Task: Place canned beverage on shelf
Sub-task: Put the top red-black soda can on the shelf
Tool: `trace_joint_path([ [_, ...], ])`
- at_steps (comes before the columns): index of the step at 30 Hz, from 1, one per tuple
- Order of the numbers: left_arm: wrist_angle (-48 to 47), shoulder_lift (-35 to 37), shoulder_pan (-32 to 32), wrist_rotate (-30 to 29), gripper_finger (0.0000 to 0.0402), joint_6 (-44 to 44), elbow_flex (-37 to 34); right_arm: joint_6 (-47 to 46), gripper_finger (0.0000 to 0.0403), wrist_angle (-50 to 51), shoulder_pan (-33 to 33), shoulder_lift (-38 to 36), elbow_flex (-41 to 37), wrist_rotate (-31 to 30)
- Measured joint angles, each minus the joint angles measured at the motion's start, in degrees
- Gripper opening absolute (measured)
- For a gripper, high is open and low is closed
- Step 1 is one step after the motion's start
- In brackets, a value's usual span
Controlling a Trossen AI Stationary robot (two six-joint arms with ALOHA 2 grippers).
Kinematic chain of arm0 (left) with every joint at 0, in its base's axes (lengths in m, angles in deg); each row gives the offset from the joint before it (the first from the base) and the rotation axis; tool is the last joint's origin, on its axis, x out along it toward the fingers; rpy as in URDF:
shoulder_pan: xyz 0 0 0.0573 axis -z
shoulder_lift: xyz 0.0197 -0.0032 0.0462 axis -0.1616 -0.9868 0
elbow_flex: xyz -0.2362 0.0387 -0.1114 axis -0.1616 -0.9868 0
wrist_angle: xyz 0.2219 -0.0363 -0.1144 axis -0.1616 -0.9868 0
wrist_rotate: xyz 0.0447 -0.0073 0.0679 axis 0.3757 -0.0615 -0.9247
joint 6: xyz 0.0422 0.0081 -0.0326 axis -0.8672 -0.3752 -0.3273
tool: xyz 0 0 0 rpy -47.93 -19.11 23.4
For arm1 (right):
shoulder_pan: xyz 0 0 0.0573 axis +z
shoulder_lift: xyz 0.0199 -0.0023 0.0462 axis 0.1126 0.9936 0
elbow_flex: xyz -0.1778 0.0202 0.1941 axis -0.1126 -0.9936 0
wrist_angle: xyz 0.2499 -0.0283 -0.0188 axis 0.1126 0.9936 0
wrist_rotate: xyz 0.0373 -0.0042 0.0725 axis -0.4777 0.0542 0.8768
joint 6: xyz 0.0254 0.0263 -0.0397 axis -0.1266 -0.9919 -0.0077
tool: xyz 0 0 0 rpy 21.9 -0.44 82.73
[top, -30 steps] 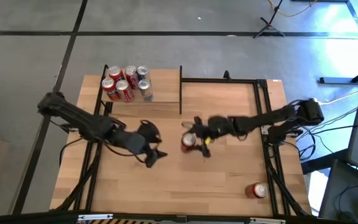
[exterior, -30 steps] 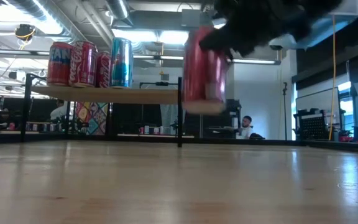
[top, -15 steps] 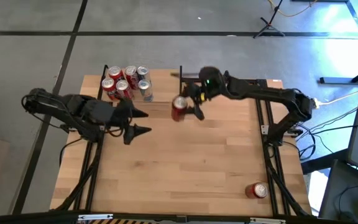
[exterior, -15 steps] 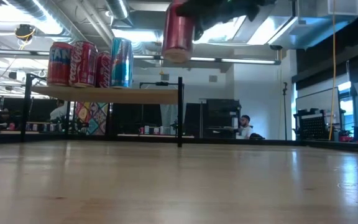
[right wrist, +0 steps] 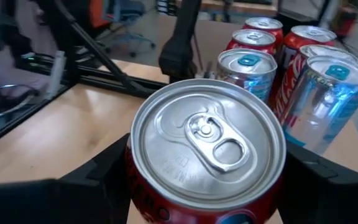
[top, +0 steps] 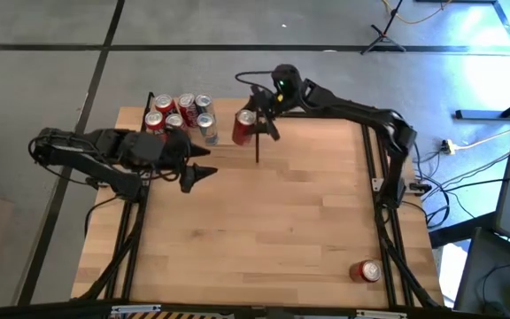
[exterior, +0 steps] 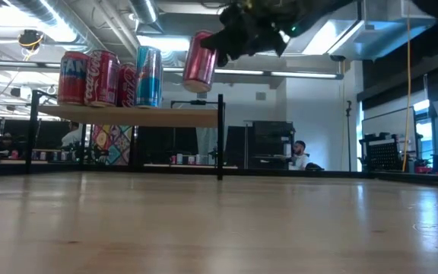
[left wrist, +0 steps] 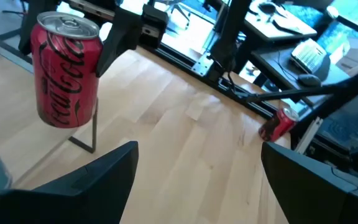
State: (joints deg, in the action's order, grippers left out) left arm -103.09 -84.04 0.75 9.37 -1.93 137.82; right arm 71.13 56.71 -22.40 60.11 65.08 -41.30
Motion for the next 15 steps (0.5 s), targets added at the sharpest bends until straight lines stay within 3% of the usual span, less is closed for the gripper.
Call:
trace_joint_path([
  [6, 0.6, 0.0, -1.6, -0.4, 0.0337, 1.2, 0.0, 0.7, 0.0271, 1.1, -3.6, 6.3, 6.0, 9.0],
  [15, 0.7, 0.0, -3.6, -0.5, 0.0337, -0.1, 0.0, 2.6, 0.0271, 1.2, -4.2, 10.3, 8.8, 5.3],
])
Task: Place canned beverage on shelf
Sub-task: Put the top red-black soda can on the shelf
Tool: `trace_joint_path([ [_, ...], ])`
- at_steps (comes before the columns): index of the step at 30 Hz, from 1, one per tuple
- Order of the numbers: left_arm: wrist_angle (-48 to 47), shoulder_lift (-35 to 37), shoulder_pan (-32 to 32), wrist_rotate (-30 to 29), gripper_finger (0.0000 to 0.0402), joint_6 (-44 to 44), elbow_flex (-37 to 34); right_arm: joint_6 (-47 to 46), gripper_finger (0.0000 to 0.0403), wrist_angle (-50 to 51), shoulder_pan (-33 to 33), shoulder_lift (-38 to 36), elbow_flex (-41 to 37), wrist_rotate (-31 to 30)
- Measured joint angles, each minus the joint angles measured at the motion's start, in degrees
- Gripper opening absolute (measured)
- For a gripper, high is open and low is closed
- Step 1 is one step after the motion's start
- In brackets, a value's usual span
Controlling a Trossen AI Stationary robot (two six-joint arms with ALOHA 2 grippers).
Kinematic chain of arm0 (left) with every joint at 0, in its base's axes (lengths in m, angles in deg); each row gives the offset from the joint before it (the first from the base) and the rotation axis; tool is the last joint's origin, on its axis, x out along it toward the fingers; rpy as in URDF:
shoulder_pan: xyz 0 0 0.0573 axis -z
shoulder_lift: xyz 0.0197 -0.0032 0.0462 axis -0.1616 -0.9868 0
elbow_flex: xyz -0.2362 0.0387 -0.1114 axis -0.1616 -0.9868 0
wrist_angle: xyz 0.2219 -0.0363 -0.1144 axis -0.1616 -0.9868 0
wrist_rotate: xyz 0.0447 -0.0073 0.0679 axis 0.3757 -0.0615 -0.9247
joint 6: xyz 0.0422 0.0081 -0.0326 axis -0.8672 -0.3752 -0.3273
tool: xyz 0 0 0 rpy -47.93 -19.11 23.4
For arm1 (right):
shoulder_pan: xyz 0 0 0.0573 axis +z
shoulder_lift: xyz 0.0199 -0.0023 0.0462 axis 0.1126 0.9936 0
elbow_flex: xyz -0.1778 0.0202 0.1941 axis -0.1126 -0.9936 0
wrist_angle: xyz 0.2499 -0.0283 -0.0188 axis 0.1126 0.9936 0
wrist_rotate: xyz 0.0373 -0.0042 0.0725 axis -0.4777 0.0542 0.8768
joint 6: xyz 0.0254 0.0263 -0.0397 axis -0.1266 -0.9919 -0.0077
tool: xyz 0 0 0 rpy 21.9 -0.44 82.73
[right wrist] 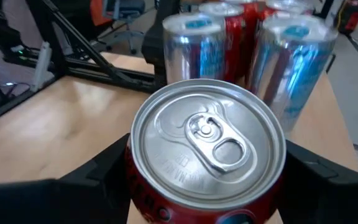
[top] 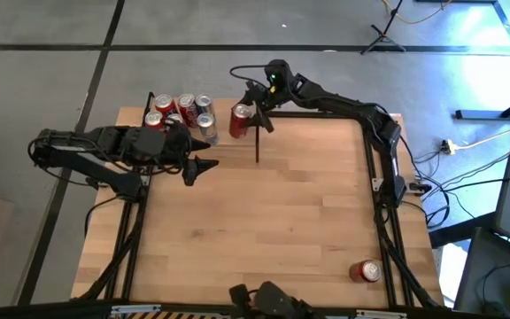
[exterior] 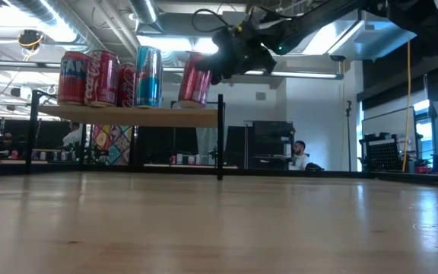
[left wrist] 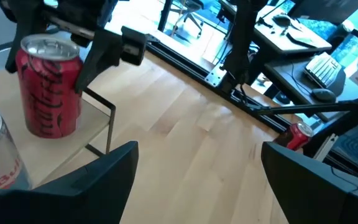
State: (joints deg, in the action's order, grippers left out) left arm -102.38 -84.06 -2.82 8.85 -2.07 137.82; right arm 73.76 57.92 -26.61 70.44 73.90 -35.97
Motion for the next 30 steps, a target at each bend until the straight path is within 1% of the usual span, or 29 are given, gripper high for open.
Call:
trace_joint_path([
  [8, -0.1, 0.0, 0.0, 0.0, 0.0337, -0.1, 0.0, 1.6, 0.0271, 2.2, 0.0, 0.7, 0.1, -3.4],
  [13, -0.2, 0.0, 0.0, 0.6, 0.0337, -1.6, 0.0, 1.6, 0.0273, 2.0, 0.1, 0.7, 0.2, -7.0],
  [15, -0.2, 0.0, 0.0, 0.6, 0.0337, -1.6, 0.0, 1.6, 0.0304, 1.7, 0.1, 0.7, 0.2, -7.6],
  [18, -0.2, 0.0, 0.0, 0.6, 0.0337, -2.0, 0.0, 1.8, 0.0371, 2.0, 0.1, 0.8, 0.1, -9.8],
  [20, -0.2, 0.0, 0.0, 0.9, 0.0337, -2.8, 0.0, 1.5, 0.0384, 2.2, 0.1, 0.9, 0.0, -11.3],
  [24, -0.2, 0.0, 0.0, 2.0, 0.0337, -4.0, 0.0, 1.6, 0.0353, 2.0, 0.0, 0.6, 0.0, -11.7],
  [27, -0.2, 0.0, 0.0, 2.0, 0.0337, -5.0, 0.0, 1.3, 0.0333, 2.6, 0.1, -0.6, 0.0, -14.1],
  [30, -0.2, 0.0, 0.0, 2.1, 0.0337, -6.1, 0.0, 1.2, 0.0322, 5.3, 0.1, -2.3, 0.0, -16.8],
])
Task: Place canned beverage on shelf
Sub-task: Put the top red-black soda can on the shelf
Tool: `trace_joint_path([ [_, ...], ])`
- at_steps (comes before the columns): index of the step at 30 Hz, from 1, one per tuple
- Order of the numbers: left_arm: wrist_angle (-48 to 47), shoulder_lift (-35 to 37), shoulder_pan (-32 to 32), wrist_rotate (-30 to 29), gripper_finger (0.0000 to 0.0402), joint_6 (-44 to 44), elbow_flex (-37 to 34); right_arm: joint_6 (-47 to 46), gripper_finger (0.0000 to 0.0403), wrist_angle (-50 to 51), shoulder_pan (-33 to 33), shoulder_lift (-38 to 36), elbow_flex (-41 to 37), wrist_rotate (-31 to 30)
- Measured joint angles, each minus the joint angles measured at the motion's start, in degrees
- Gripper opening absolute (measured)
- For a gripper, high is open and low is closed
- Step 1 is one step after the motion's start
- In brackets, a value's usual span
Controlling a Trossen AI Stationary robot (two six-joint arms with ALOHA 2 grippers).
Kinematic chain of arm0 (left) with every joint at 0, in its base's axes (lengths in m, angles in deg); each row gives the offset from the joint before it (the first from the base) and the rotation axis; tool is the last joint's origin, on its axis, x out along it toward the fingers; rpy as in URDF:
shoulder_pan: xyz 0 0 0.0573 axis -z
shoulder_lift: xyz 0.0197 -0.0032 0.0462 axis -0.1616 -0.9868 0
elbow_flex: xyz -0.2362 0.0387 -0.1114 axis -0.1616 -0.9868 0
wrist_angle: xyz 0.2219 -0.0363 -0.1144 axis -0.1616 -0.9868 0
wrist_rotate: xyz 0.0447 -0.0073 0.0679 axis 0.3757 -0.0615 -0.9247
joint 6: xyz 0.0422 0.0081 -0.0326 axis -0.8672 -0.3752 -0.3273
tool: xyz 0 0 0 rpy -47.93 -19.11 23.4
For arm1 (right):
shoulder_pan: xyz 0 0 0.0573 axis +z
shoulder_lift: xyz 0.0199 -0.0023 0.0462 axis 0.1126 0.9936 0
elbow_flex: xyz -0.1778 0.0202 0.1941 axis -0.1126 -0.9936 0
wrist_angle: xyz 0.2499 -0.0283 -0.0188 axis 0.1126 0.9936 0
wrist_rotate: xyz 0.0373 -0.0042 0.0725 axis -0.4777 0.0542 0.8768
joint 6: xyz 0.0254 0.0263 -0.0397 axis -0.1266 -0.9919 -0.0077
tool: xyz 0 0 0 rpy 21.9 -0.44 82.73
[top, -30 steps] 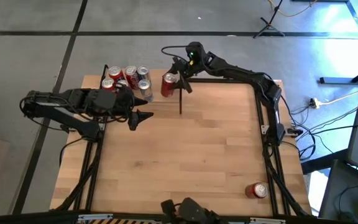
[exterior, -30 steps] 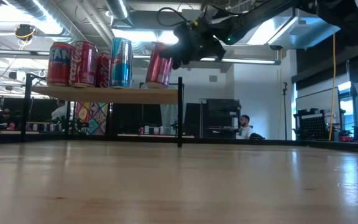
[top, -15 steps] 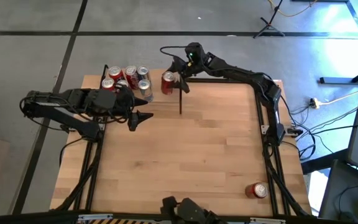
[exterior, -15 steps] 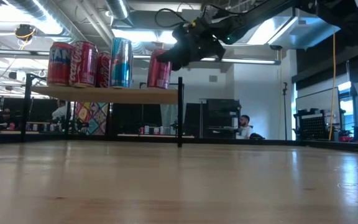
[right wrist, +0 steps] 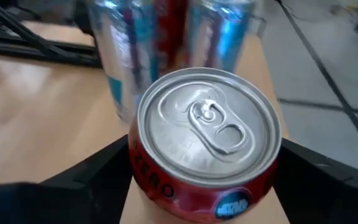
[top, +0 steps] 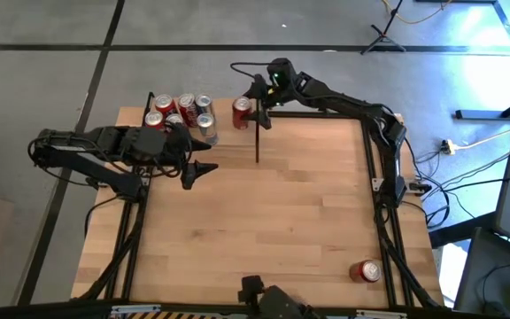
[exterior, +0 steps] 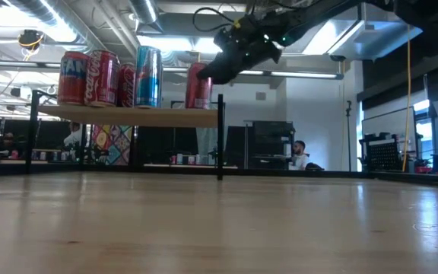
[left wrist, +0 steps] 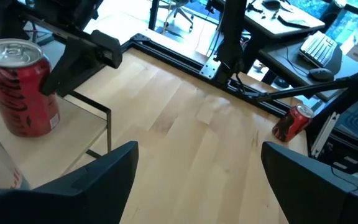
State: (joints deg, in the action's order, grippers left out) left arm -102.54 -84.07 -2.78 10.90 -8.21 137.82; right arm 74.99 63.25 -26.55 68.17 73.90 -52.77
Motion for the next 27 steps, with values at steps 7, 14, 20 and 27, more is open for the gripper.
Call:
trace_joint_path([
  [7, 0.0, 0.0, 0.0, 0.0, 0.0337, -1.5, 0.0, 1.1, 0.0326, 5.5, 0.0, -1.7, 0.0, -5.2],
  [14, 0.0, 0.0, 0.0, 0.1, 0.0337, -1.6, 0.0, 1.7, 0.0329, 5.1, 1.8, -1.2, 0.0, -0.7],
  [20, 0.0, 0.0, 0.0, 2.4, 0.0337, -1.6, 0.0, 5.4, 0.0330, 3.9, 4.0, -0.6, 0.0, -2.8],
  [27, 0.1, 0.0, 0.0, 2.6, 0.0337, -1.4, 0.0, 4.1, 0.0331, 3.1, 4.7, -0.4, 0.2, -8.5],
])
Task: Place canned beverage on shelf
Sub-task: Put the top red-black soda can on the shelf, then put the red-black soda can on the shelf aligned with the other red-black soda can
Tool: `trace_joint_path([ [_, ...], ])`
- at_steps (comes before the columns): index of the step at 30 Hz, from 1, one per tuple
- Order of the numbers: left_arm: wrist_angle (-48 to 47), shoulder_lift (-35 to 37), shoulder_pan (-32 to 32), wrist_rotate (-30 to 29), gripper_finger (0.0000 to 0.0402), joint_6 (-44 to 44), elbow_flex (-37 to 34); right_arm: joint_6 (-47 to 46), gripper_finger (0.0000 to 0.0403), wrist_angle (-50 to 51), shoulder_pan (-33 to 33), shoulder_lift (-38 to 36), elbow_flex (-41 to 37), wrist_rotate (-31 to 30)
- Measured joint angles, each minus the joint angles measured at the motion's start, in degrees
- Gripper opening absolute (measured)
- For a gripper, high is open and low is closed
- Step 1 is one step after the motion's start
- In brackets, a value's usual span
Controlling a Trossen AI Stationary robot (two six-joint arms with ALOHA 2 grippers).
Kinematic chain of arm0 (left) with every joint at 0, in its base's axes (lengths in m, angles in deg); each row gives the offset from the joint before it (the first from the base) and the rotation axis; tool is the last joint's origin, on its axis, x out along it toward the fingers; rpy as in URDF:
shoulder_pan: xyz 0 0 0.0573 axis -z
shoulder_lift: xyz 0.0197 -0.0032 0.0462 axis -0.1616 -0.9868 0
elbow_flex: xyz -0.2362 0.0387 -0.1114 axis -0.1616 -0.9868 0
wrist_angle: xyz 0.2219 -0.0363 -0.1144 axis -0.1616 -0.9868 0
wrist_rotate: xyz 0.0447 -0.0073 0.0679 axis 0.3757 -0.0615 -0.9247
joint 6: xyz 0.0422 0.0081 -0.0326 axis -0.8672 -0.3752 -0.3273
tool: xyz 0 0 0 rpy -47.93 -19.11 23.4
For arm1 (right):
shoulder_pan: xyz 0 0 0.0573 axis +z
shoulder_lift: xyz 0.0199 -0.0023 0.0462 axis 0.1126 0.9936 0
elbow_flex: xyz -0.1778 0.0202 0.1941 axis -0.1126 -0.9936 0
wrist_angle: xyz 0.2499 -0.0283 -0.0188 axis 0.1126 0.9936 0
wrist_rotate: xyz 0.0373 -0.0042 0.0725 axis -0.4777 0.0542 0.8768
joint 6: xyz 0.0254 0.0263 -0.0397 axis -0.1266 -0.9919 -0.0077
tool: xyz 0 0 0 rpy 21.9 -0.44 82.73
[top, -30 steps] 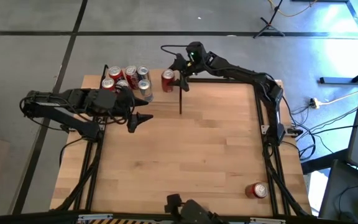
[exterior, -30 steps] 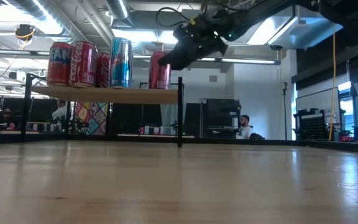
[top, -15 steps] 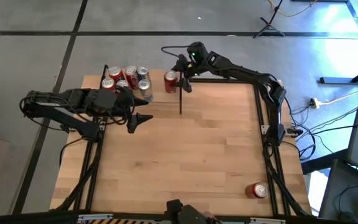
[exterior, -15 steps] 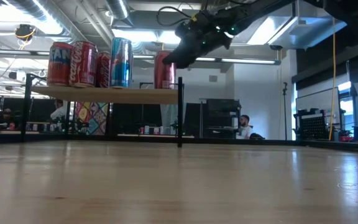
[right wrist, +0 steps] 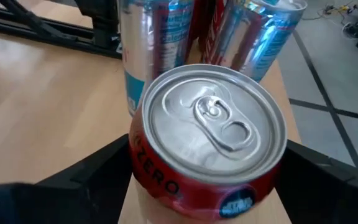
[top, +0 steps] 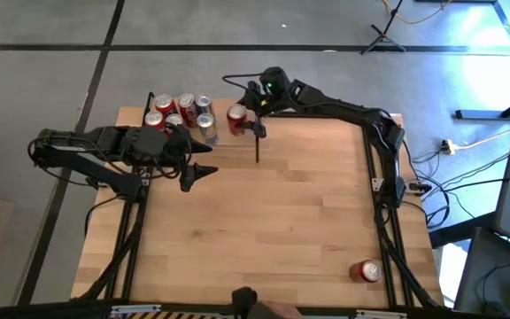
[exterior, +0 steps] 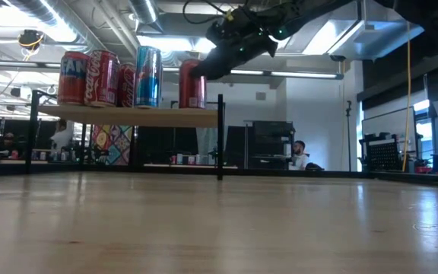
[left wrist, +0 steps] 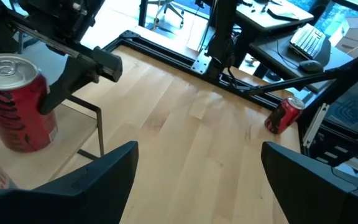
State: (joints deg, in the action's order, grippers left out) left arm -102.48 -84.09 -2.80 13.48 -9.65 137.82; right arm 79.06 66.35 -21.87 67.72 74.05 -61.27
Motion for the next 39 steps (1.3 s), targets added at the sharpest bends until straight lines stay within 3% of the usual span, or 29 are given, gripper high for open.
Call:
trace_joint_path([
  [7, 0.6, 0.0, 0.0, 0.0, 0.0337, 0.0, 0.0, -1.0, 0.0335, -0.4, 0.0, 0.2, 0.0, -0.3],
  [15, 0.6, 0.0, 0.0, 0.0, 0.0337, 0.0, 0.0, -0.8, 0.0396, -1.3, 0.0, 0.2, -0.3, -4.3],
  [19, 0.6, 0.0, 0.0, 0.0, 0.0337, 0.0, 0.0, -0.5, 0.0380, 0.9, -0.2, -2.5, -0.3, -7.1],
  [25, 0.6, 0.0, 0.0, 0.0, 0.0337, -1.4, 0.0, -0.4, 0.0364, 5.4, -0.1, -7.4, -0.1, -5.3],
  [28, 0.6, 0.0, 0.0, 0.0, 0.0337, -2.8, 0.0, -3.4, 0.0363, 11.7, -0.1, -9.4, -0.2, -2.7],
  [34, 2.5, -0.3, 0.0, -2.1, 0.0337, -6.1, 0.0, -9.0, 0.0363, 31.3, 1.6, -18.1, -0.1, 8.0],
  [39, 6.8, -1.6, 0.0, -3.4, 0.0337, -7.9, 0.0, -12.3, 0.0363, 43.9, 9.5, -23.3, -0.2, -0.4],
])
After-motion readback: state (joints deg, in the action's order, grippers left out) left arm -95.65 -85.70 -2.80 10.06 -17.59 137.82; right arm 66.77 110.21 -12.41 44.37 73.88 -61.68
